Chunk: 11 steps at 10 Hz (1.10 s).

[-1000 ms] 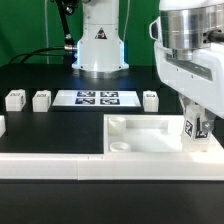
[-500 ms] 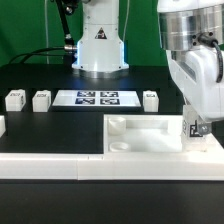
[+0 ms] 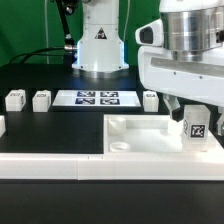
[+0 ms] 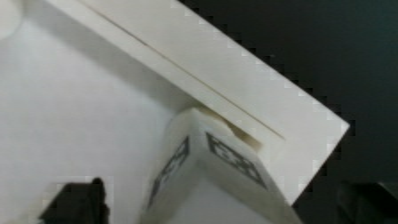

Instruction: Assemble square table

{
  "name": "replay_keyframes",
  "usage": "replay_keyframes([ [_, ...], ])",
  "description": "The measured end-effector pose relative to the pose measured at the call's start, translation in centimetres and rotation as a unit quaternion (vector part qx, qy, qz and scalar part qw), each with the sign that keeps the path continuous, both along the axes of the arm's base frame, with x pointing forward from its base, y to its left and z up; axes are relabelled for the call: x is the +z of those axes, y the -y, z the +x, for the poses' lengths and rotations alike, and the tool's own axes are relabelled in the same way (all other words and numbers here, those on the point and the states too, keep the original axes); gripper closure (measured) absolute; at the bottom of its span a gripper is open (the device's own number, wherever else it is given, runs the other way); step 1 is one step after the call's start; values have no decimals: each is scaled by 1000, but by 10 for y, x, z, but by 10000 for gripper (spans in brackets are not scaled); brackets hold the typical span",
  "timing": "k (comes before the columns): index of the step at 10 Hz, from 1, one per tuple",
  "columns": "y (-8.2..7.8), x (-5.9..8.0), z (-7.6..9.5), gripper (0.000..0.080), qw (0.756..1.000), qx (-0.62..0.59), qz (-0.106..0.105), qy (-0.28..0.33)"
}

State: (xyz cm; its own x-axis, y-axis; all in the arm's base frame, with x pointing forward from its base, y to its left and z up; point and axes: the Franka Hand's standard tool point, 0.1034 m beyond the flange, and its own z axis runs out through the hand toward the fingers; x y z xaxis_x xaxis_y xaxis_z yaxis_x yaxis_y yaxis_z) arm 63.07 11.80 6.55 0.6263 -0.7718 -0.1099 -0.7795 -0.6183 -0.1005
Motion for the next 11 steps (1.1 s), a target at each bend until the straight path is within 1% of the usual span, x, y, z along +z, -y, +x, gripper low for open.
replay_keyframes([
  [1, 2, 0, 0, 151, 998, 61, -4, 7],
  [2, 4, 1, -1, 151, 987, 162, -14, 16],
  [3, 4, 2, 0, 151, 967, 253, -20, 25],
  [4, 3, 0, -1, 151, 940, 339, -20, 34],
  [5, 1, -2, -2, 151, 936, 350, -17, 35],
  [6, 2, -2, -2, 171, 944, 328, -18, 32],
  [7, 2, -2, -2, 370, 943, 330, -18, 32],
  [8, 2, -2, -2, 370, 947, 318, -18, 31],
  [9, 2, -2, -2, 513, 958, 285, -18, 27],
  [10, 2, -2, -2, 513, 972, 234, -18, 20],
  [11, 1, -2, -2, 511, 976, 215, -18, 17],
])
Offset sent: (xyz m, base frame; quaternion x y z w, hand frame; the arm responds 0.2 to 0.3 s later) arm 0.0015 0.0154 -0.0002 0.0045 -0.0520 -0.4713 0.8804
